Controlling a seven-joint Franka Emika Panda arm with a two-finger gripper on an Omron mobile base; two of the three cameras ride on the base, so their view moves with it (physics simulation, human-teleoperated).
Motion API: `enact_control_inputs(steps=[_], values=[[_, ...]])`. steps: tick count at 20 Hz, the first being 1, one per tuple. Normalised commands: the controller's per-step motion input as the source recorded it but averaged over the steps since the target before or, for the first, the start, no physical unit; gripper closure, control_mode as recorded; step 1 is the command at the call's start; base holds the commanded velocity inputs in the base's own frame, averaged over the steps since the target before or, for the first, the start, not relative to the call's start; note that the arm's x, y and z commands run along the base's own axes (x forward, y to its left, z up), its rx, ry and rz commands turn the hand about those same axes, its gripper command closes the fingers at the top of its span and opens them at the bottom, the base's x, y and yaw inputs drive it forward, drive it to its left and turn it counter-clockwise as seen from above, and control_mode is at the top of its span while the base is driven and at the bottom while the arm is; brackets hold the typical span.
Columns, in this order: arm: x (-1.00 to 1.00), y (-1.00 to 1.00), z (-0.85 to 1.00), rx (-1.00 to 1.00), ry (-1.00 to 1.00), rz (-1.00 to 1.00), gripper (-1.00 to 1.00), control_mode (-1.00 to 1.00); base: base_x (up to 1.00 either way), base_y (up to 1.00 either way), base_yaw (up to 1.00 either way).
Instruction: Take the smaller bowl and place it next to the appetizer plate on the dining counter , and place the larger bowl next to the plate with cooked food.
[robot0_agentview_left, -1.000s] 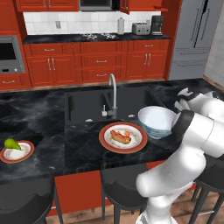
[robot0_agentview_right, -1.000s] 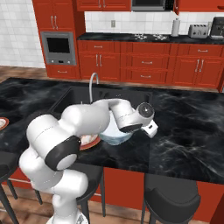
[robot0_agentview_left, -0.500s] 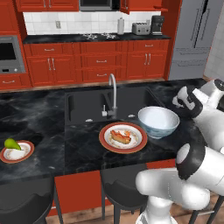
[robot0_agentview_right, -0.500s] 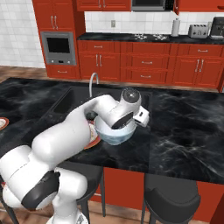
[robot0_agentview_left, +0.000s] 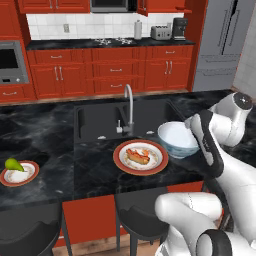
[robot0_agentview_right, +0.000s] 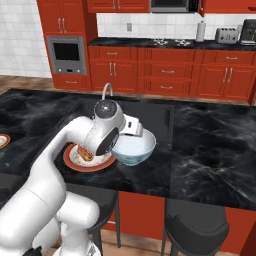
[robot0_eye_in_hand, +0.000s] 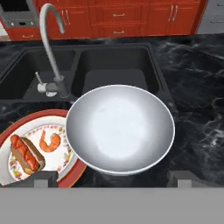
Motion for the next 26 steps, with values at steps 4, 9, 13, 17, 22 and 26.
enact_control_inputs(steps=[4, 9, 13, 17, 22, 26], values=[[-0.41, 0.49, 0.51, -0.19, -0.04, 0.21, -1.00, -1.00, 0.00, 0.00, 0.00], [-0.27, 0.45, 0.51, -0.19, 0.00, 0.18, -1.00, -1.00, 0.00, 0.00, 0.00], [-0.48, 0.35, 0.44, -0.19, -0.02, 0.17, -1.00, -1.00, 0.00, 0.00, 0.00], [0.00, 0.00, 0.00, 0.00, 0.00, 0.00, -1.00, 1.00, -0.74, 0.03, 0.05], [0.00, 0.00, 0.00, 0.00, 0.00, 0.00, -1.00, 1.00, -0.90, -0.05, 0.00], [0.00, 0.00, 0.00, 0.00, 0.00, 0.00, -1.00, 1.00, -0.66, -0.36, 0.00]])
